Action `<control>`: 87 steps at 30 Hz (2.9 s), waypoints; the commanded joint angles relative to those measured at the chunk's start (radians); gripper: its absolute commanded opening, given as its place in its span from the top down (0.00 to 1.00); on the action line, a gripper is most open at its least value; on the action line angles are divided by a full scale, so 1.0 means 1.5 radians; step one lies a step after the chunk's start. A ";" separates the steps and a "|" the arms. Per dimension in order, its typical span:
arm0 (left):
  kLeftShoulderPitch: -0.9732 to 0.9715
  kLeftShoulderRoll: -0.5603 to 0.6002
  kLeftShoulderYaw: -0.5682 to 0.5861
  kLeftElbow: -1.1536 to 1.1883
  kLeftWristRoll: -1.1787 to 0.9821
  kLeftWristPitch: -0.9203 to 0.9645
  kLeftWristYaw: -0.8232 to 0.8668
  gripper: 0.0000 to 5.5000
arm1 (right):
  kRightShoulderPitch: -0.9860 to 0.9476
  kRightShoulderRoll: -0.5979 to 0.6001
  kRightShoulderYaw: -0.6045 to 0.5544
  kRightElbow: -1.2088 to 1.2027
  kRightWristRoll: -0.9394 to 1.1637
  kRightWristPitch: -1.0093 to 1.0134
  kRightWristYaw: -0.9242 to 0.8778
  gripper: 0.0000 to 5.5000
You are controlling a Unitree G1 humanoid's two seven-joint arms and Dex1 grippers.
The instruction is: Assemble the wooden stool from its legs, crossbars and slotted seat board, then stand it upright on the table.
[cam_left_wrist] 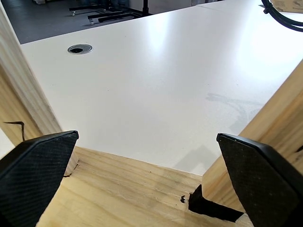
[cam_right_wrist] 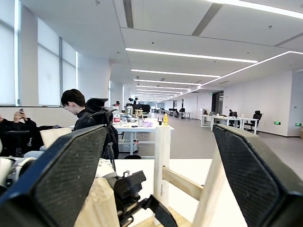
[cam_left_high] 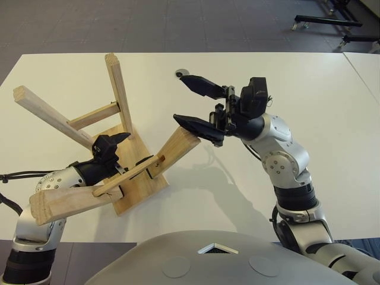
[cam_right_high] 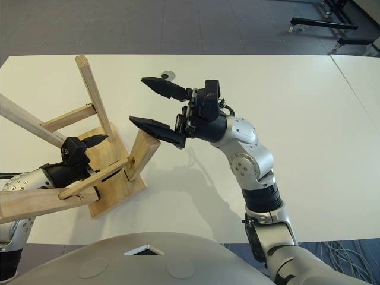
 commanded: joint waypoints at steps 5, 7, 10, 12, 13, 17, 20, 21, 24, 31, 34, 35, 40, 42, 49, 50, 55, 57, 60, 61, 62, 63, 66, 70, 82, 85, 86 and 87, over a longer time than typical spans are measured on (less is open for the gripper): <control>-0.003 0.001 -0.020 -0.006 -0.005 0.003 -0.020 0.02 | -0.004 0.007 0.055 0.003 -0.033 0.038 -0.007 0.25; -0.002 0.000 -0.020 -0.006 -0.005 0.002 -0.019 0.02 | -0.014 0.016 0.058 0.013 -0.038 0.033 -0.013 0.25; -0.001 0.001 -0.019 -0.005 -0.005 0.002 -0.021 0.02 | -0.020 0.025 0.063 0.025 -0.056 0.025 -0.026 0.25; -0.002 0.003 -0.018 -0.004 -0.006 0.003 -0.022 0.02 | -0.023 0.029 0.066 0.025 -0.062 0.026 -0.034 0.25; -0.002 0.004 -0.018 -0.004 -0.007 0.003 -0.024 0.02 | -0.024 0.029 0.067 0.026 -0.066 0.025 -0.037 0.25; -0.002 0.008 -0.017 -0.004 -0.008 0.003 -0.028 0.02 | -0.020 0.031 0.070 0.022 -0.073 0.024 -0.044 0.25; -0.004 0.010 -0.016 -0.003 -0.008 0.004 -0.029 0.02 | -0.019 0.029 0.073 0.019 -0.076 0.024 -0.043 0.25; -0.004 0.010 -0.017 -0.003 -0.008 0.004 -0.029 0.02 | -0.019 0.029 0.075 0.018 -0.077 0.024 -0.042 0.25; -0.005 0.008 -0.019 -0.002 -0.007 0.005 -0.028 0.02 | -0.021 0.030 0.082 0.013 -0.073 0.027 -0.034 0.25; 0.003 -0.004 -0.028 -0.004 0.000 -0.001 -0.015 0.02 | -0.041 0.031 0.104 0.017 -0.079 0.035 -0.028 0.25; 0.007 -0.013 -0.032 0.002 0.008 -0.011 -0.008 0.02 | -0.048 0.026 0.107 0.025 -0.082 0.034 -0.018 0.25; 0.005 -0.018 -0.035 0.007 0.013 -0.016 -0.006 0.02 | -0.048 0.022 0.106 0.029 -0.083 0.031 -0.013 0.25; -0.032 -0.043 -0.045 0.048 0.038 -0.043 0.011 0.02 | -0.051 -0.004 0.082 0.052 -0.083 0.018 0.017 0.25; -0.036 -0.066 -0.045 0.059 0.049 -0.062 0.034 0.02 | -0.064 -0.022 0.068 0.071 -0.077 0.018 0.047 0.25; -0.031 -0.145 -0.064 0.077 0.096 -0.133 0.103 0.02 | -0.147 -0.078 0.020 0.176 -0.065 0.025 0.162 0.25; -0.028 -0.151 -0.068 0.075 0.102 -0.139 0.107 0.02 | -0.157 -0.084 0.016 0.189 -0.065 0.026 0.175 0.25; -0.020 -0.183 -0.100 0.082 0.132 -0.168 0.130 0.02 | -0.191 -0.103 0.005 0.224 -0.065 0.037 0.228 0.25; -0.012 -0.197 -0.104 0.091 0.135 -0.182 0.136 0.02 | -0.202 -0.099 0.003 0.219 -0.061 0.043 0.233 0.25; -0.002 -0.212 -0.103 0.114 0.135 -0.204 0.142 0.02 | -0.222 -0.087 -0.002 0.202 -0.051 0.054 0.231 0.25; 0.000 -0.216 -0.102 0.121 0.134 -0.210 0.144 0.02 | -0.229 -0.083 -0.006 0.195 -0.045 0.059 0.229 0.25; 0.003 -0.220 -0.100 0.129 0.133 -0.217 0.145 0.02 | -0.239 -0.076 -0.013 0.179 -0.030 0.073 0.220 0.25; 0.005 -0.222 -0.098 0.136 0.131 -0.224 0.145 0.02 | -0.248 -0.067 -0.025 0.161 -0.008 0.090 0.206 0.25; 0.004 -0.229 -0.096 0.155 0.130 -0.238 0.147 0.02 | -0.270 -0.049 -0.056 0.120 0.048 0.135 0.172 0.25; 0.001 -0.240 -0.091 0.166 0.131 -0.255 0.159 0.02 | -0.287 -0.041 -0.083 0.107 0.094 0.173 0.154 0.25; 0.011 -0.257 -0.052 0.042 0.084 -0.256 0.193 0.02 | -0.280 -0.073 -0.116 0.256 0.044 0.164 0.210 0.25; 0.010 -0.260 -0.052 0.035 0.084 -0.254 0.196 0.02 | -0.268 -0.077 -0.093 0.297 -0.011 0.129 0.238 0.25; 0.011 -0.261 -0.048 0.027 0.077 -0.255 0.196 0.02 | -0.265 -0.077 -0.088 0.311 -0.029 0.118 0.242 0.25; 0.013 -0.263 -0.044 0.018 0.070 -0.255 0.197 0.02 | -0.263 -0.078 -0.085 0.322 -0.044 0.108 0.247 0.25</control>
